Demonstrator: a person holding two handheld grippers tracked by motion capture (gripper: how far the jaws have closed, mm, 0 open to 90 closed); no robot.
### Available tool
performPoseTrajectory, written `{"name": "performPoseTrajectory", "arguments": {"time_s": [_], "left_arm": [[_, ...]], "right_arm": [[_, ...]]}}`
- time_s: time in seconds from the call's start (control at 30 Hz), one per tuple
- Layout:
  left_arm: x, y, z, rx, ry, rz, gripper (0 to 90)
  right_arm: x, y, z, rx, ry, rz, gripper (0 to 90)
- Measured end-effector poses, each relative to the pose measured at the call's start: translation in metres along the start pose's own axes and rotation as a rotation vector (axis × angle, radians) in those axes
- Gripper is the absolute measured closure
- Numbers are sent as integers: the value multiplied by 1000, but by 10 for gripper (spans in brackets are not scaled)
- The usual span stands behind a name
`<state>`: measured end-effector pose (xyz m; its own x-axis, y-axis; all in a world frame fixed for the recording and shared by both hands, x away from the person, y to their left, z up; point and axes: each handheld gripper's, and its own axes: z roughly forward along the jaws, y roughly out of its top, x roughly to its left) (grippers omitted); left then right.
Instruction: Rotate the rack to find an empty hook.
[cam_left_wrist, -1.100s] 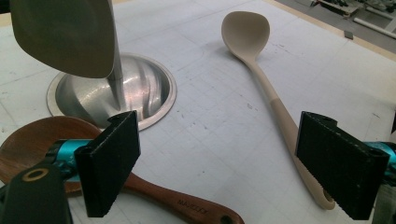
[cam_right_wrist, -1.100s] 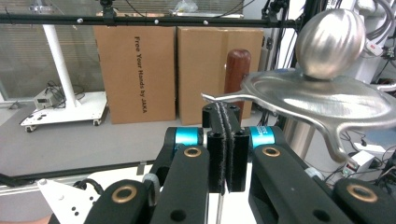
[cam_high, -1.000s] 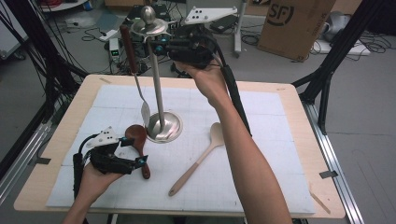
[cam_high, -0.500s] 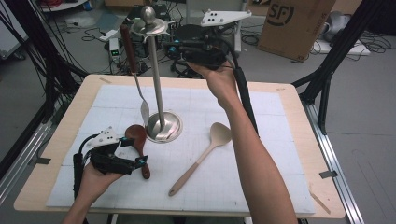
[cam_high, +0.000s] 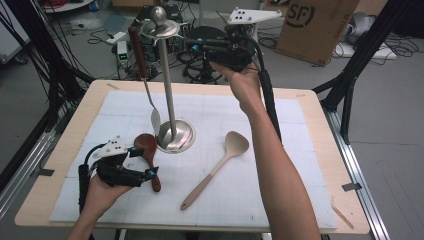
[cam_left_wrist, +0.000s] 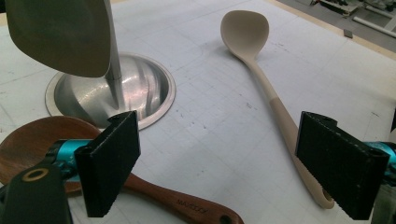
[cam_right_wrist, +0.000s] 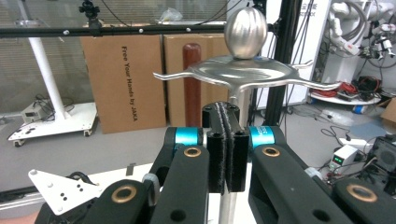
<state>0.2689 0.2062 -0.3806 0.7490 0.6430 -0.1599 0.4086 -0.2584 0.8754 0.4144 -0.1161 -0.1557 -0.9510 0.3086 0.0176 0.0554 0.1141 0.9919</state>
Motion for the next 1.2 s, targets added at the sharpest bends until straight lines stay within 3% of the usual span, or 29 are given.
{"name": "performPoseTrajectory", "arguments": {"time_s": [0.5, 1.2], "left_arm": [[0, 0, 0, 0, 0, 2, 146], [0, 0, 1, -1, -3, 2, 146]], "right_arm": [[-8, -1, -3, 0, -29, 8, 894], [-4, 4, 6, -2, 1, -6, 895]]}}
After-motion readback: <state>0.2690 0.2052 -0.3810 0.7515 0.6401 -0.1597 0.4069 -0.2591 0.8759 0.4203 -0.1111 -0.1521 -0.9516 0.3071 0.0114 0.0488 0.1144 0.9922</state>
